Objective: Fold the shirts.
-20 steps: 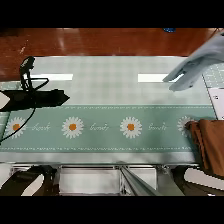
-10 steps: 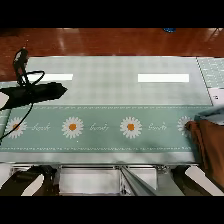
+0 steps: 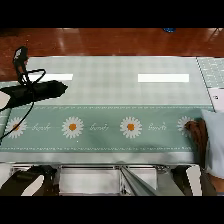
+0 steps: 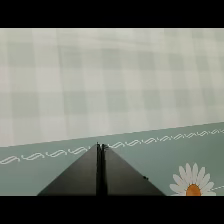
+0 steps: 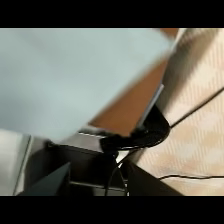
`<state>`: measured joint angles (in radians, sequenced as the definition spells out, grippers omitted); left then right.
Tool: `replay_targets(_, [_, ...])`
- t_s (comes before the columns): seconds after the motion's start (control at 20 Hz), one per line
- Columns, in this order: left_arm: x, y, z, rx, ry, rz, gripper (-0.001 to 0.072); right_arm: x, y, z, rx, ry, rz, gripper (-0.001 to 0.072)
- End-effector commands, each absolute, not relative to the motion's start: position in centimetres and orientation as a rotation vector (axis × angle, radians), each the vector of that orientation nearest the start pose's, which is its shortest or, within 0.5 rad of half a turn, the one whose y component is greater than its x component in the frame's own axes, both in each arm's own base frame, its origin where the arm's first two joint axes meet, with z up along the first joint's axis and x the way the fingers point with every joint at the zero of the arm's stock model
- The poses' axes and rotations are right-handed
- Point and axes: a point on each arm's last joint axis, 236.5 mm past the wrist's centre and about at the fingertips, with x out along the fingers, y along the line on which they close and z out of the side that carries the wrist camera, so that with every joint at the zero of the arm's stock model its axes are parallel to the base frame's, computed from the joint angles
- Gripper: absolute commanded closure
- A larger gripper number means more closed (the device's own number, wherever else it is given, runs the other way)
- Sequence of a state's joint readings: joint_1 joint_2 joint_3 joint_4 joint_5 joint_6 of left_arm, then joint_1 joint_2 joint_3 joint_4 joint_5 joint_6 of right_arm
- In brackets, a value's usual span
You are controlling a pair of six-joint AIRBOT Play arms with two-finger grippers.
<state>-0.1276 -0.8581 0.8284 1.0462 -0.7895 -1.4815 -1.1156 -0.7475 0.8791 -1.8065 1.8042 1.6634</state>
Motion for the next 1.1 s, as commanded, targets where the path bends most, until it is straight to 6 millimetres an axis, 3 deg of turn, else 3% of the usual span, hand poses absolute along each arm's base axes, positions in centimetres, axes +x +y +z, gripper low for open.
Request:
replay_targets(0.0, [35.3, -13.2, 9.7, -0.385, 0.818, -0.349, 0.0692, -0.4, -16.4, 4.7, 0.735, 1.623, -1.195, 0.0308])
replay_targets(0.1, [35.5, -13.3, 9.9, -0.391, 0.806, -0.347, 0.0692, 2.7, -19.2, 6.1, 0.600, 1.493, -1.171, 0.0342])
replay_targets(0.15, [35.9, -13.5, 10.5, -0.391, 0.787, -0.356, 0.0693, 6.0, -20.8, 7.4, 0.539, 1.386, -1.112, 0.0506])
replay_targets(0.2, [36.4, -14.0, 11.6, -0.371, 0.768, -0.375, 0.0693, 10.4, -21.5, 8.8, 0.498, 1.279, -1.003, 0.0692])
replay_targets(0.25, [37.1, -14.7, 12.9, -0.341, 0.754, -0.406, 0.0693, 16.3, -21.1, 10.7, 0.465, 1.155, -0.830, 0.0690])
replay_targets(0.3, [37.7, -15.7, 14.5, -0.312, 0.745, -0.444, 0.0693, 22.1, -19.5, 12.8, 0.458, 1.040, -0.663, 0.0690])
replay_targets(0.35, [38.4, -16.8, 16.0, -0.284, 0.735, -0.481, 0.0693, 27.7, -16.7, 15.0, 0.460, 0.948, -0.489, 0.0691])
replay_targets(0.45, [40.0, -18.5, 17.8, -0.177, 0.719, -0.527, 0.0693, 35.4, -9.9, 17.1, 0.434, 0.879, -0.211, 0.0691])
replay_targets(0.5, [40.8, -18.6, 17.4, -0.109, 0.726, -0.518, 0.0693, 37.7, -6.8, 16.5, 0.388, 0.903, -0.119, 0.0691])
replay_targets(0.6, [41.9, -17.8, 14.8, -0.034, 0.780, -0.469, 0.0693, 39.8, -2.7, 12.7, 0.280, 1.016, -0.032, 0.0690])
replay_targets(0.75, [42.0, -17.1, 11.9, -0.023, 0.872, -0.445, 0.0692, 41.0, -0.2, 8.2, 0.062, 1.129, 0.007, 0.0690])
replay_targets(0.9, [42.0, -17.0, 11.7, -0.024, 0.878, -0.443, 0.0692, 41.2, 2.6, 7.2, 0.012, 1.153, 0.066, 0.0690])
replay_targets(1.05, [42.0, -17.0, 11.7, -0.024, 0.878, -0.443, 0.0692, 41.1, 4.0, 7.2, -0.003, 1.153, 0.096, 0.0690])
